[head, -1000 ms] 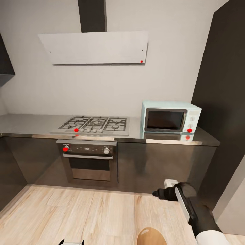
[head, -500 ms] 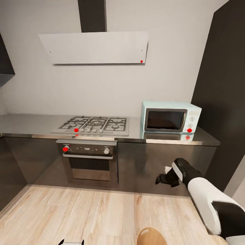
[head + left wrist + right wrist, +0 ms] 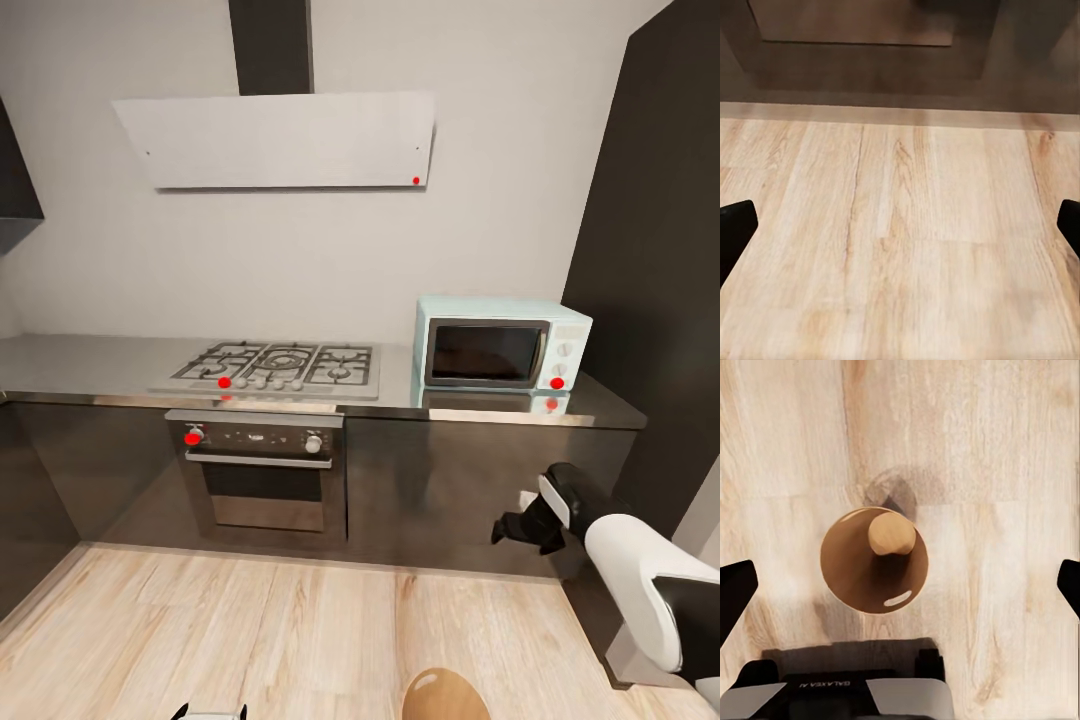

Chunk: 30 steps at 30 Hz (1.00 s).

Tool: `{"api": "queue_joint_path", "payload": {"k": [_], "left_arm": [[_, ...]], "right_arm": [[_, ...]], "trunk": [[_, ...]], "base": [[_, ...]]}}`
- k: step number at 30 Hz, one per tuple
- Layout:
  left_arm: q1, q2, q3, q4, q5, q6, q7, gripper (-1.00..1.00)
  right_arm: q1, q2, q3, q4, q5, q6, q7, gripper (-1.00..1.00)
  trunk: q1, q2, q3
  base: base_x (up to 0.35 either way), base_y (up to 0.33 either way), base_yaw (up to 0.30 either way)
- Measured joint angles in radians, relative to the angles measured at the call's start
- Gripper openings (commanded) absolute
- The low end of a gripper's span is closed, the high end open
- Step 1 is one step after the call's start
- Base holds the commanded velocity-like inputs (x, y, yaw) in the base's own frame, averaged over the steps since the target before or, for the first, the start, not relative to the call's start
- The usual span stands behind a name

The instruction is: Put the three can of soda from the living room inside the tash can in the kitchen.

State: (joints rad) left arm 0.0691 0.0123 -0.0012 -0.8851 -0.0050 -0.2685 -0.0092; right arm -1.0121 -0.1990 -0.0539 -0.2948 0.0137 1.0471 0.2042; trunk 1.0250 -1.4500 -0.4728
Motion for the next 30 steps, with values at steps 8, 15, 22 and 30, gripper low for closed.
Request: {"api": "queue_joint_path", "payload": {"k": [8, 15, 22, 30], "left_arm": [[-0.001, 0.0, 0.0, 0.0, 0.0, 0.0, 0.0, 1.0], [-0.001, 0.0, 0.0, 0.0, -0.002, 0.001, 0.0, 1.0], [-0.001, 0.0, 0.0, 0.0, -0.005, 0.0, 0.0, 1.0], [-0.001, 0.0, 0.0, 0.0, -0.005, 0.0, 0.0, 1.0]], "right_arm": [[0.0, -0.005, 0.034, -0.001, 0.0, 0.0, -0.002, 1.0], [0.0, -0.005, 0.045, 0.0, 0.0, -0.001, -0.002, 1.0], [0.001, -0.005, 0.047, 0.0, 0.0, -0.02, -0.002, 1.0], [0.002, -0.004, 0.046, 0.0, 0.0, -0.046, -0.002, 1.0]], "trunk": [[0.023, -0.042, -0.019], [0.05, -0.091, -0.041], [0.077, -0.14, -0.063], [0.107, -0.196, -0.088]], "base": [[0.0, 0.0, 0.0], [0.0, 0.0, 0.0], [0.0, 0.0, 0.0], [0.0, 0.0, 0.0]]}}
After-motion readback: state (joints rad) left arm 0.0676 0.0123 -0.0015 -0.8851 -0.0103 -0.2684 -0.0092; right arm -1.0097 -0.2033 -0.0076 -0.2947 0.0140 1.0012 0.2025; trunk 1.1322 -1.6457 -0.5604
